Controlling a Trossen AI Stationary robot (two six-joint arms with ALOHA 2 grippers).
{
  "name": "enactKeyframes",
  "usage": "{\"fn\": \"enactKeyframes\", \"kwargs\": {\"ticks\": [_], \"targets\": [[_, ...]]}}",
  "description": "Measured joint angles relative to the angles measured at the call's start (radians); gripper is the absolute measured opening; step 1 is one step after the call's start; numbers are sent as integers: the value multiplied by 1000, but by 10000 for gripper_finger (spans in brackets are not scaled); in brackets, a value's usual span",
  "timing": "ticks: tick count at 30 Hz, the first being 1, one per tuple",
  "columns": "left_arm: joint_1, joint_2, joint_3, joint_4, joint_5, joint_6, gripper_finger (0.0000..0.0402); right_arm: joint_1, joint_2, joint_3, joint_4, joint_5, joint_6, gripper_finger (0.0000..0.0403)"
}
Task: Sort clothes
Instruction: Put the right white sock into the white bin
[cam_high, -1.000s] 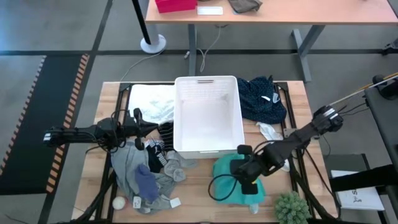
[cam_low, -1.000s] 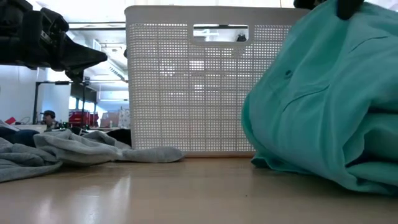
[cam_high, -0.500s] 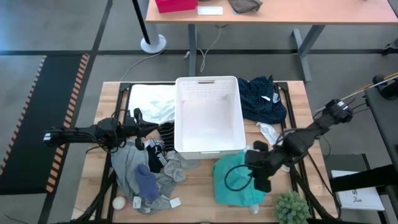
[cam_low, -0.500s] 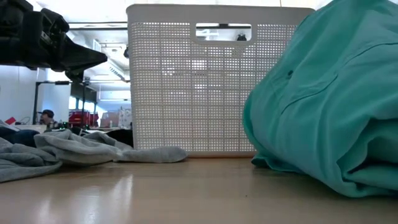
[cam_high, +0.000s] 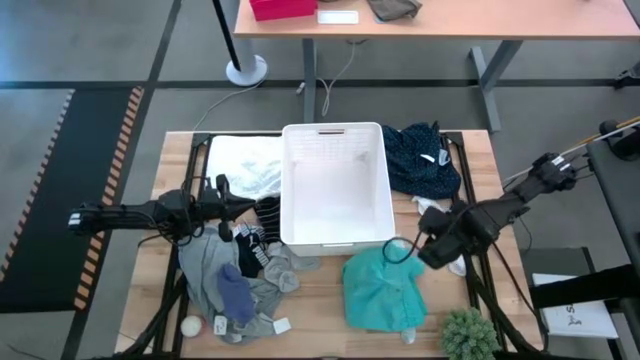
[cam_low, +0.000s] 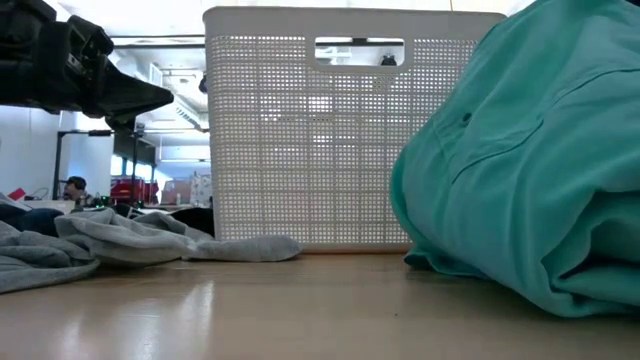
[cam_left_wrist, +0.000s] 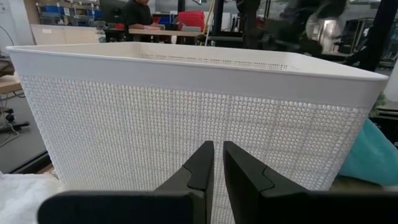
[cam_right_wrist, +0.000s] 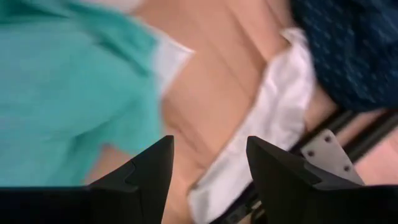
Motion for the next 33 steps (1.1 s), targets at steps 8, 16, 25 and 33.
{"fn": "enactKeyframes", "kwargs": {"ticks": [8,16,25,33], "targets": [[0,14,0,2,0,-4,23,-167,-152,-223,101,0,42,191],[0,19,0,2,0,-4,23,-380,-146,-304,125,20,-52,206],[0,20,0,4,0,-4,23,-583,-53,-318,230,58,-290,212],[0,22,0,3,0,-4,23,-686,20,-365,301,54,-442,234]]}}
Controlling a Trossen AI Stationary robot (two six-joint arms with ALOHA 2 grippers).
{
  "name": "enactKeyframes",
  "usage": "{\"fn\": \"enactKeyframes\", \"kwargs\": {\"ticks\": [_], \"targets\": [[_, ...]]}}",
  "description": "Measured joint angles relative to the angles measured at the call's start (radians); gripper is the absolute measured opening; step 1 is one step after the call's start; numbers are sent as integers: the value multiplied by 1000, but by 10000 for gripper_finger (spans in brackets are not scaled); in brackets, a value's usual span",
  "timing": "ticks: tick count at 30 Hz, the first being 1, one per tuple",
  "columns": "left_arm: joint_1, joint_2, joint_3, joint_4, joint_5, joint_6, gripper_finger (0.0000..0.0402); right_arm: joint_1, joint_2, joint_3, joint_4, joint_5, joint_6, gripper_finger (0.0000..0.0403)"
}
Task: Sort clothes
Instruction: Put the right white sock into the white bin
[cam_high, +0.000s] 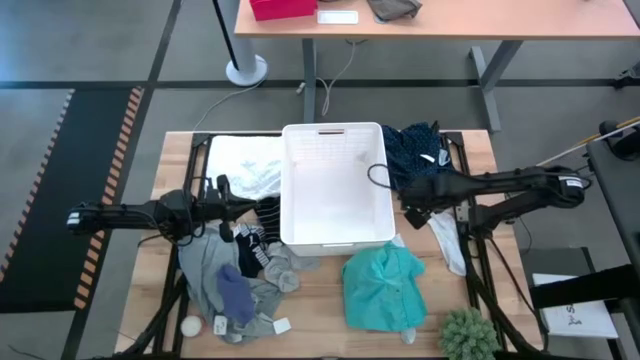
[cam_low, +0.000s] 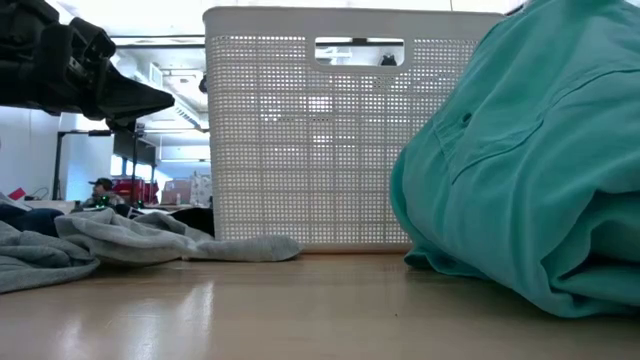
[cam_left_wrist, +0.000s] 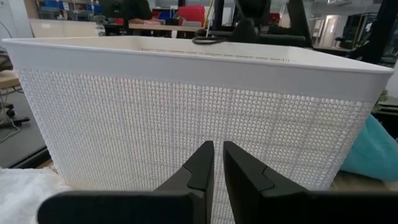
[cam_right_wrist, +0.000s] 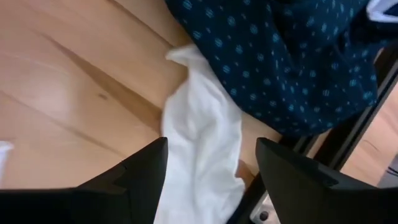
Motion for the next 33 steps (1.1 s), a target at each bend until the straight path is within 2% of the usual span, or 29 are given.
{"fn": "enactKeyframes", "kwargs": {"ticks": [7,16,22,28,30,33], "targets": [[0,0,0,-5,0,0,23,-36,10,-140,122,-38,-32,233],[0,4,0,-4,0,0,23,-41,12,-218,239,-70,26,200],[0,3,0,-3,0,0,23,-44,6,-253,287,-108,79,139],[0,3,0,-3,0,0,23,-41,-13,-215,276,-121,59,19],[0,4,0,-3,0,0,23,-39,-18,-179,267,-101,59,8],[0,4,0,-4,0,0,23,-39,-30,-132,250,-94,46,17]]}}
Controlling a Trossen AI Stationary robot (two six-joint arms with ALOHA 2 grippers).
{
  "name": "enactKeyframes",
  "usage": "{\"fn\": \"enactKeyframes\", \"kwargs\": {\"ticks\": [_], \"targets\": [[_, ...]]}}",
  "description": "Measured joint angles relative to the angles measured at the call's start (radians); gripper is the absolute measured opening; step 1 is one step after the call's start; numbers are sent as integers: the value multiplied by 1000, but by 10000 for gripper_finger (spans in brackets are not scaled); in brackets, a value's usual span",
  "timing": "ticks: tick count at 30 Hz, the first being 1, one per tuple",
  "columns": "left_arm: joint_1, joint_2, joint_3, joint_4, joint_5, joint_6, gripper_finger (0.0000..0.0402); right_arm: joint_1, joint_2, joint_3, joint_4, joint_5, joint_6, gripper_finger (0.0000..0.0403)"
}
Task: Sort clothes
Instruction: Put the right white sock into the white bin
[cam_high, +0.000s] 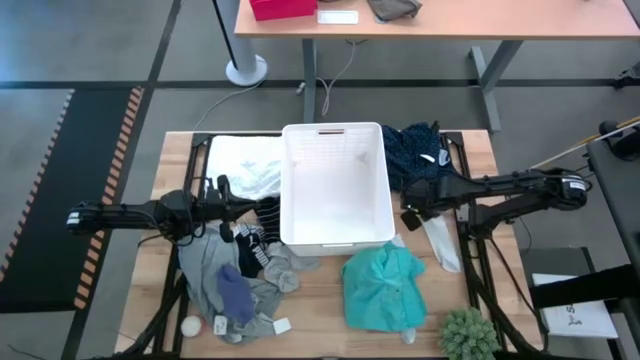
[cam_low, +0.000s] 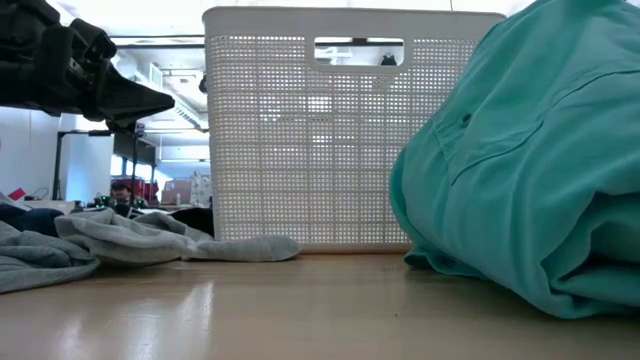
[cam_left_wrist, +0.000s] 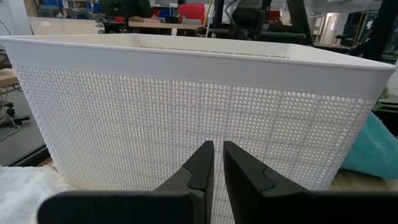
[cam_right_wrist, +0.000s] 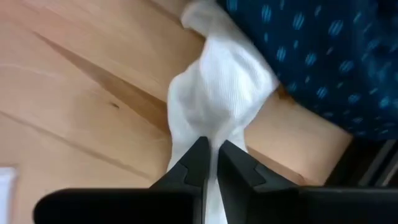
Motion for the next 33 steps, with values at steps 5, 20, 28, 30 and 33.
{"fn": "enactKeyframes", "kwargs": {"ticks": [5,20,28,30,33], "targets": [[0,1,0,-1,0,0,23,0,-22,92,-13,11,-36,5],[0,24,0,1,0,0,23,0,-73,492,-291,41,-156,3],[0,30,0,2,0,1,23,0,-71,815,-343,41,-258,3],[0,31,0,2,0,1,23,0,-71,882,-341,41,-278,3],[0,31,0,1,0,1,23,0,-71,957,-298,40,-313,3]]}}
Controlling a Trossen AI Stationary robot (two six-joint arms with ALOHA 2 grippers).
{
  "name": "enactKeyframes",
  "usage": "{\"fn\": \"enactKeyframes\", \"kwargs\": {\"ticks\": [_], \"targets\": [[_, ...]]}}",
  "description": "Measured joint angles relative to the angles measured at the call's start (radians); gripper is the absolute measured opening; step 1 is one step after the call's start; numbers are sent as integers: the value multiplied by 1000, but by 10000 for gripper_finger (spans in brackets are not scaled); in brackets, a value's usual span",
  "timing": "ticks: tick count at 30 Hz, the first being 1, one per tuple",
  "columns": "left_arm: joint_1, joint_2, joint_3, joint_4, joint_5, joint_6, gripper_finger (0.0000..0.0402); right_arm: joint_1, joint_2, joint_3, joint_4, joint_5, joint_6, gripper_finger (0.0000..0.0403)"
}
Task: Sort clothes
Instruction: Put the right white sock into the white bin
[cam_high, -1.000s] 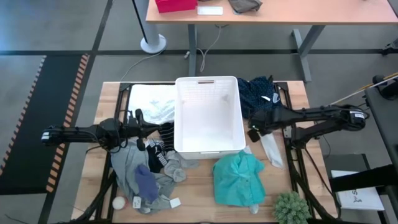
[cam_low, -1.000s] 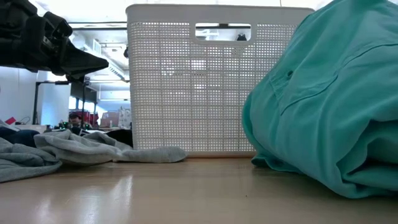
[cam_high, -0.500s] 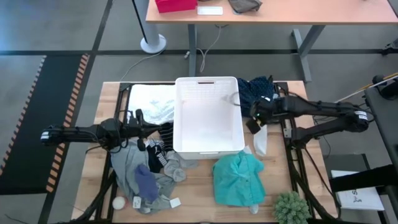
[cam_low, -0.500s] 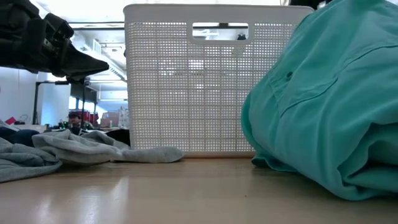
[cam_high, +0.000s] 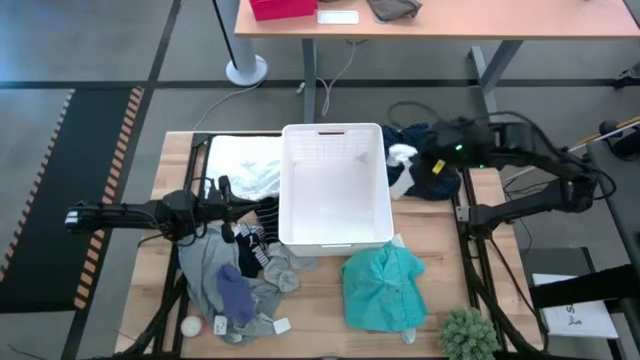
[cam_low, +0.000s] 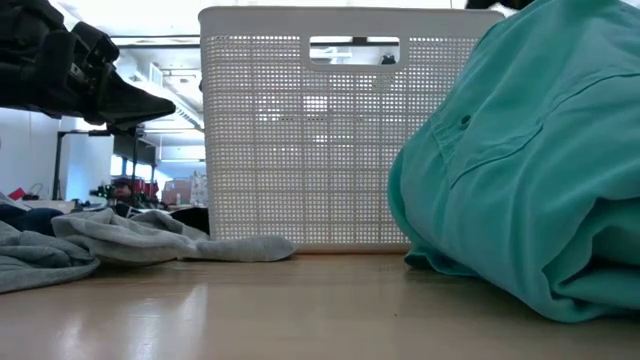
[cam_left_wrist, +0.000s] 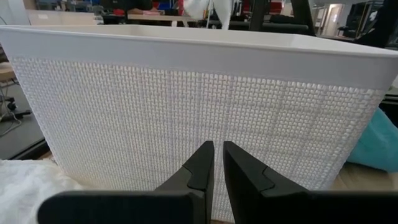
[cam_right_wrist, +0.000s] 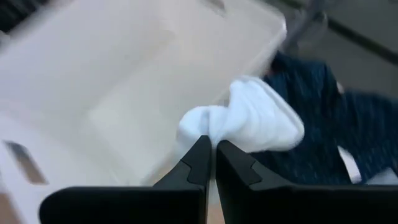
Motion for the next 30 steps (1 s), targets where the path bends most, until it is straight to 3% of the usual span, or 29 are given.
{"fn": "enactKeyframes", "kwargs": {"ticks": [13,25,30], "targets": [[0,1,0,0,0,0,23,0,27,56,335,-162,-125,2],[0,2,0,4,0,0,23,0,223,56,484,-368,-170,2],[0,2,0,4,0,0,23,0,291,56,517,-401,-209,3]]}}
